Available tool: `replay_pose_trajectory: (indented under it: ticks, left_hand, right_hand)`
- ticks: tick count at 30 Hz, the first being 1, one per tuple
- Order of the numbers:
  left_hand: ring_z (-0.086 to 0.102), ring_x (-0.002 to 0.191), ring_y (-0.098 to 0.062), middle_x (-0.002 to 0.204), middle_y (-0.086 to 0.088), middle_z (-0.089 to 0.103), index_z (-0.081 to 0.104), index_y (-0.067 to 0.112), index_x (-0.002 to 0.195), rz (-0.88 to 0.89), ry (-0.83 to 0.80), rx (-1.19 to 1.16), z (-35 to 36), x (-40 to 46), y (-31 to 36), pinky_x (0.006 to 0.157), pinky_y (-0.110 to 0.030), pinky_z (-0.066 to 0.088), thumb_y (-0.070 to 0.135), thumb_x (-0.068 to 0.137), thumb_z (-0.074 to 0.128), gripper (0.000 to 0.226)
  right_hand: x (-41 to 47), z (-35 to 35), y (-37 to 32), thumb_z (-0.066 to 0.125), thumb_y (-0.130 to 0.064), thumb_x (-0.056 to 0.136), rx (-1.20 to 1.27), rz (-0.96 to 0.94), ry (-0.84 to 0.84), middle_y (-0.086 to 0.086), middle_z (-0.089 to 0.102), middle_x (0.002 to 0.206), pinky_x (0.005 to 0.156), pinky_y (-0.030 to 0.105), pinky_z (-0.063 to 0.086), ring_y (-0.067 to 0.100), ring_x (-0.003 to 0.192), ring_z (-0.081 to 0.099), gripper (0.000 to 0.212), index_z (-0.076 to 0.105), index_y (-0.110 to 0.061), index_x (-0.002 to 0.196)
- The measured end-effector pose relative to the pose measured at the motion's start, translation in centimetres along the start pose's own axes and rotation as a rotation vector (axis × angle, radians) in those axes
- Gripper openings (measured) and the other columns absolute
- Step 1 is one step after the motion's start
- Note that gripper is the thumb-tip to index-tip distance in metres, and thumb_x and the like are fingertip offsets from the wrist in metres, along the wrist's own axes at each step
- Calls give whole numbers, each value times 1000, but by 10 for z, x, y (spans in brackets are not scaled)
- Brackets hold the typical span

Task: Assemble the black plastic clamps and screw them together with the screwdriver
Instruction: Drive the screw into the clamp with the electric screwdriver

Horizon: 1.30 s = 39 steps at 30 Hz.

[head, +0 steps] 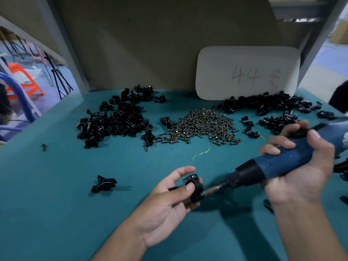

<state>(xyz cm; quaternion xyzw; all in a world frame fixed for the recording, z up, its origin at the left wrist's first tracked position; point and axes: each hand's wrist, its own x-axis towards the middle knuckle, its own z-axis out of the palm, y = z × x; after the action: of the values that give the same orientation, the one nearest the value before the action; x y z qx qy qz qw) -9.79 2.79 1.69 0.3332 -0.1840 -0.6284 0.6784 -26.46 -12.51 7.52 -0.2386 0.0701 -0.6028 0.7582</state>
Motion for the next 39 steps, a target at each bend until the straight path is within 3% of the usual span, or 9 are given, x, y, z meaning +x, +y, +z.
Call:
replay_pose_trajectory:
  ticks: [5,8,12,15,18,27,30,34,39]
  left_hand:
    - [65,94,-33,105,-21,66,72,6,113,-9,24,-35,-3,2,-3,82,-45,59,-7,71,78,44]
    - [65,85,-34,100,-23,66,72,1,112,42,73,-82,-13,2,8,77,-47,61,-14,73,74,42]
    - [65,88,-37,109,-27,61,74,4,108,141,206,-54,-17,4,15,77,-41,61,-18,70,75,44]
    - [67,99,-26,114,-14,65,73,29,104,295,329,413,-17,4,9,86,-26,56,4,70,85,44]
    - [65,88,-6,96,14,68,64,43,108,458,393,784,-16,4,6,81,-14,50,17,78,82,44]
    - [70,100,-6,105,18,72,65,50,106,507,391,871,-13,1,8,93,-25,54,39,66,85,46]
    - [70,104,-5,109,18,74,67,51,103,521,343,871,-13,2,7,95,-24,53,40,66,85,42]
    - [72,101,-4,106,15,76,68,52,108,552,317,928,-11,-1,5,87,-14,51,36,73,84,42]
    - [68,106,-1,112,20,71,63,53,116,574,300,996,-10,-1,0,93,-19,52,55,75,79,44]
  right_hand:
    - [7,-13,-4,43,-30,98,9,73,15,-14,55,92,58,12,41,-1,62,46,20,63,-29,102]
    - [14,-15,-9,62,-31,82,24,45,39,-14,58,92,64,12,45,-1,67,50,19,64,-28,101]
    - [23,-9,1,79,-35,75,10,16,523,-12,71,93,89,31,54,5,85,70,33,64,-28,104]
    - [30,-6,18,76,-34,85,-86,55,670,-9,71,110,101,35,51,9,100,70,36,56,-28,113]
    - [36,-6,39,70,-36,93,-241,83,689,-5,65,115,104,38,49,12,103,66,34,51,-23,118]
    - [52,-20,52,70,-28,94,-787,389,463,12,67,121,91,38,54,26,95,67,47,54,-4,130]
    - [49,-26,44,75,-29,90,-903,508,439,12,69,103,65,38,56,30,88,68,42,56,-6,119]
    - [42,-30,32,76,-43,86,-1077,589,419,16,78,89,55,31,54,29,74,76,40,61,-11,106]
    - [46,-35,19,62,-67,87,-1381,707,370,8,70,62,44,18,33,18,48,57,71,66,4,96]
